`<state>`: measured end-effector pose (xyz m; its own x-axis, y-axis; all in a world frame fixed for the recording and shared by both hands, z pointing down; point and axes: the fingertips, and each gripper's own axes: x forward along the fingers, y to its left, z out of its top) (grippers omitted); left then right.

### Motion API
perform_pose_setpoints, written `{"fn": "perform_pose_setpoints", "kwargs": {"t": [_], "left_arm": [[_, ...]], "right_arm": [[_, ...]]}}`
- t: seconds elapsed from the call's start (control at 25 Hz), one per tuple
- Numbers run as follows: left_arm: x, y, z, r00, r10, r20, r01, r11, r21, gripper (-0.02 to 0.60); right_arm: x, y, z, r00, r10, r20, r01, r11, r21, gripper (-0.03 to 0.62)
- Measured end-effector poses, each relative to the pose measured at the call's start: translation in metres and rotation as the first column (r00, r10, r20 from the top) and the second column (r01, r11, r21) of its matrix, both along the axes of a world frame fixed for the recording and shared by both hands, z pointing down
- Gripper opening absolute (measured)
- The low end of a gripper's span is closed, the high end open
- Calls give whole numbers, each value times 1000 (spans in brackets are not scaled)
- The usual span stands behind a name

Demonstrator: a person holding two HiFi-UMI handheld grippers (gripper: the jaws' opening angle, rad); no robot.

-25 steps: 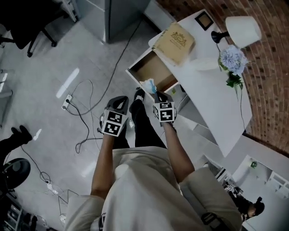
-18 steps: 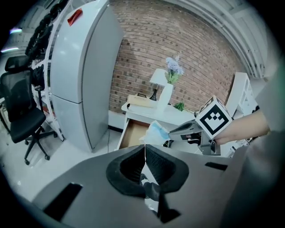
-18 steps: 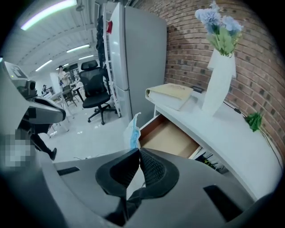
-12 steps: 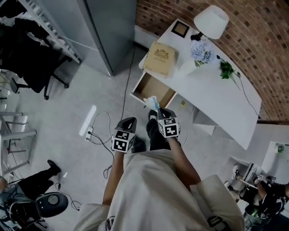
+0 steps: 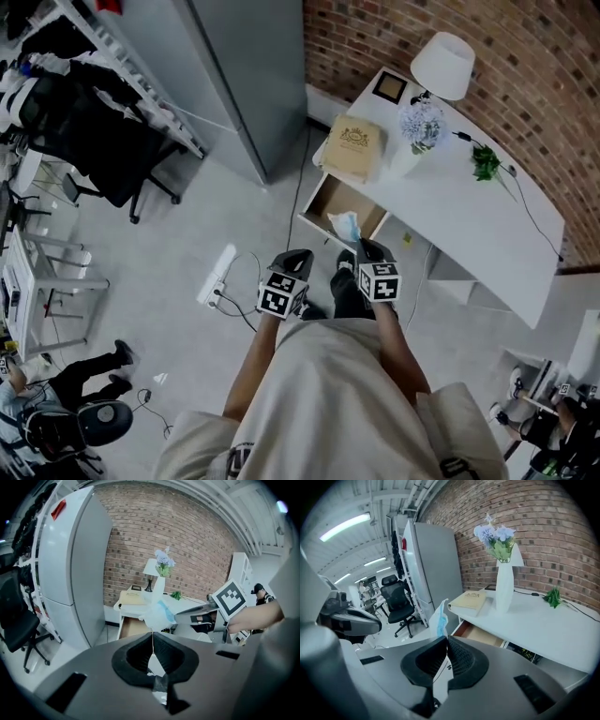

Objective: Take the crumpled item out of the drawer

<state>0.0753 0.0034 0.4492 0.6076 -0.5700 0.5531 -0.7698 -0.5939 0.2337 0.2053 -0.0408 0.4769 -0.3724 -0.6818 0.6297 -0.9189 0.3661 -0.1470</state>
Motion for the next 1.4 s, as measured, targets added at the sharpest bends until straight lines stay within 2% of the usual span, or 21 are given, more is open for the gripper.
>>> {"fn": "perform_pose_setpoints", "kwargs": {"t": [0.4, 0.76, 1.0, 1.4], "left_arm": [[-4, -7, -7, 1000, -11, 10, 10, 998, 57, 17], [-4, -5, -2, 1000, -16, 18, 15, 999, 44, 17], [-13, 0, 5, 999, -21, 24, 20, 999, 29, 17], [-28, -5, 11, 999, -32, 20, 32, 999, 17, 17]], "right_arm": [[2, 7, -9, 999, -20, 28, 19, 999, 43, 32], [-10, 5, -5, 998, -58, 37, 57, 997, 43, 32], [-8, -1, -4, 999, -31, 42, 30, 999, 40, 32], [-32, -4, 2, 997, -73, 34, 72, 997, 27, 32]]}}
